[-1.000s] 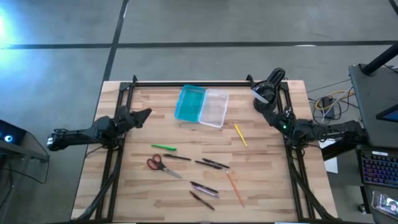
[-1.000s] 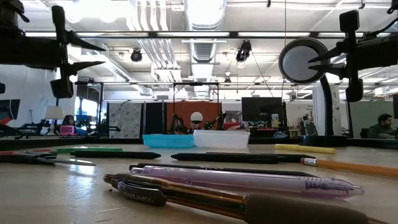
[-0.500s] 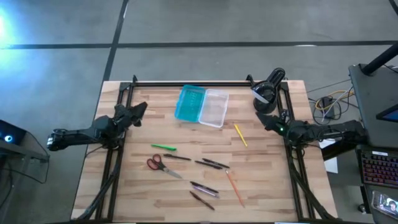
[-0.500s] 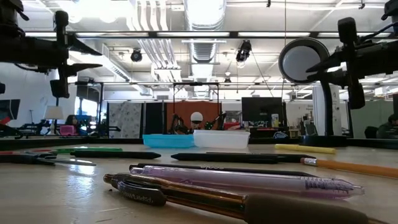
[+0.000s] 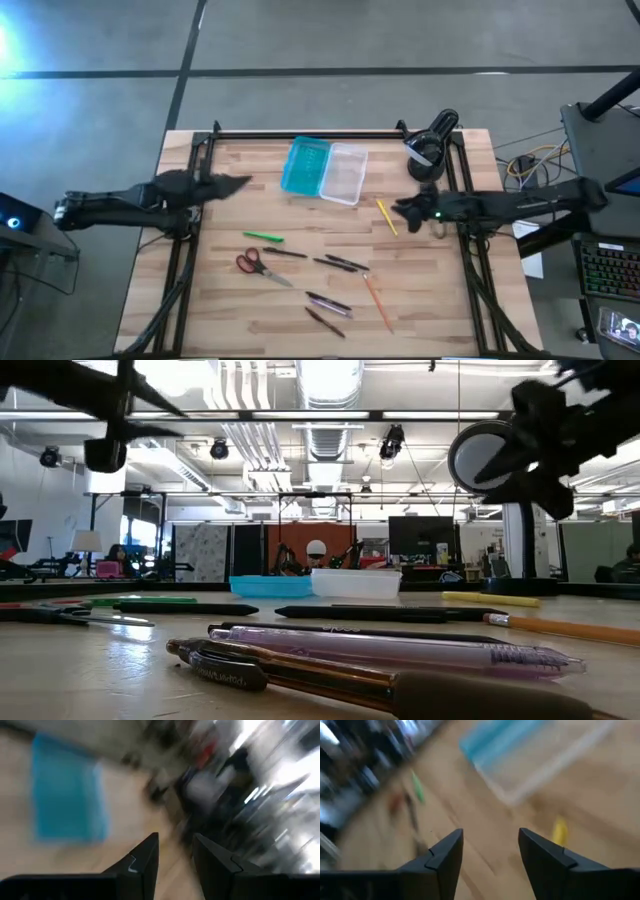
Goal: Pick & place school supplies into a supply box
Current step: Put the black scissor into the blue supply box
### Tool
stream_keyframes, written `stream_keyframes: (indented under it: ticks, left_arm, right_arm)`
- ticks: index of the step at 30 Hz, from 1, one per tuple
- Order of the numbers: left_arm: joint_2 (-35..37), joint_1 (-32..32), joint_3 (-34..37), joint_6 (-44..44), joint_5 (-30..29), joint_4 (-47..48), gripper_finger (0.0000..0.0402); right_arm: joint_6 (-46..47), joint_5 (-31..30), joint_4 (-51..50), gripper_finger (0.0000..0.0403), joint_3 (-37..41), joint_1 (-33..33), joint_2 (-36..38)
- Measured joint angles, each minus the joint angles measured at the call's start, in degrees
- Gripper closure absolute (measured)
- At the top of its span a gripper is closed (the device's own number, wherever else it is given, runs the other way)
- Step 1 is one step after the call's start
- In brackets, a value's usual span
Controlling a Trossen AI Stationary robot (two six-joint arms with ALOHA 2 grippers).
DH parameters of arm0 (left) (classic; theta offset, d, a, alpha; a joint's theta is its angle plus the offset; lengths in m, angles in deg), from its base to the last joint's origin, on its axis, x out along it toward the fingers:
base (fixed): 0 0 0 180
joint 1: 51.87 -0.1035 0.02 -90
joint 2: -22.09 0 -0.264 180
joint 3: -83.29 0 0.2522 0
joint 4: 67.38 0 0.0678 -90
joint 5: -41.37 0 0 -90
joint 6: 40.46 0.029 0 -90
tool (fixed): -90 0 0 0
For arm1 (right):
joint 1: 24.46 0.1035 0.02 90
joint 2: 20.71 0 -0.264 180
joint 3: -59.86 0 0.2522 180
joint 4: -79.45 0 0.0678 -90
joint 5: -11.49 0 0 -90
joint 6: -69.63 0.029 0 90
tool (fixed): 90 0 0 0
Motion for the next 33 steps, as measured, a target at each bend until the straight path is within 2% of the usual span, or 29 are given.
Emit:
stream_keyframes:
  ticks: [3,5,8,10,12,15,19,23,29,33]
  left_arm:
    - [-7.8,0.1,-4.6,1.8,7.8,10.9,0.0298]
    - [-12.8,0.5,-7.4,5.5,12.3,14.7,0.0298]
    - [-19.9,3.0,-11.5,13.1,20.3,18.9,0.0298]
    - [-24.2,6.9,-14.4,19.1,23.5,24.1,0.0298]
    - [-27.8,11.9,-17.3,27.7,23.6,31.3,0.0298]
    - [-33.3,19.0,-18.3,37.9,20.2,41.1,0.0298]
    - [-37.5,24.8,-18.4,43.9,17.2,38.9,0.0298]
    - [-41.6,28.0,-17.2,49.1,15.7,32.2,0.0298]
    - [-48.3,29.1,-16.7,54.2,5.2,30.4,0.0298]
    - [-51.2,29.4,-16.7,56.8,9.7,30.0,0.0298]
  right_arm:
    - [-1.1,6.0,-7.2,0.0214,-4.5,-0.7,-10.6]
    - [-2.4,8.6,-9.6,0.0214,-7.5,-0.7,-16.6]
    - [-5.6,9.9,-9.9,0.0213,-11.7,-0.4,-23.3]
    - [-7.9,10.0,-10.3,0.0213,-14.6,-0.3,-26.4]
    - [-9.9,10.0,-12.6,0.0213,-17.2,-0.3,-28.6]
    - [-11.1,10.0,-15.7,0.0213,-19.7,-0.3,-30.8]
    - [-12.4,10.0,-17.4,0.0213,-20.6,-0.4,-32.1]
    - [-12.4,10.0,-17.5,0.0213,-20.5,-0.4,-32.4]
    - [-12.3,10.0,-17.4,0.0213,-20.4,-0.4,-32.3]
    - [-12.2,10.0,-18.4,0.0213,-20.4,-0.4,-32.3]
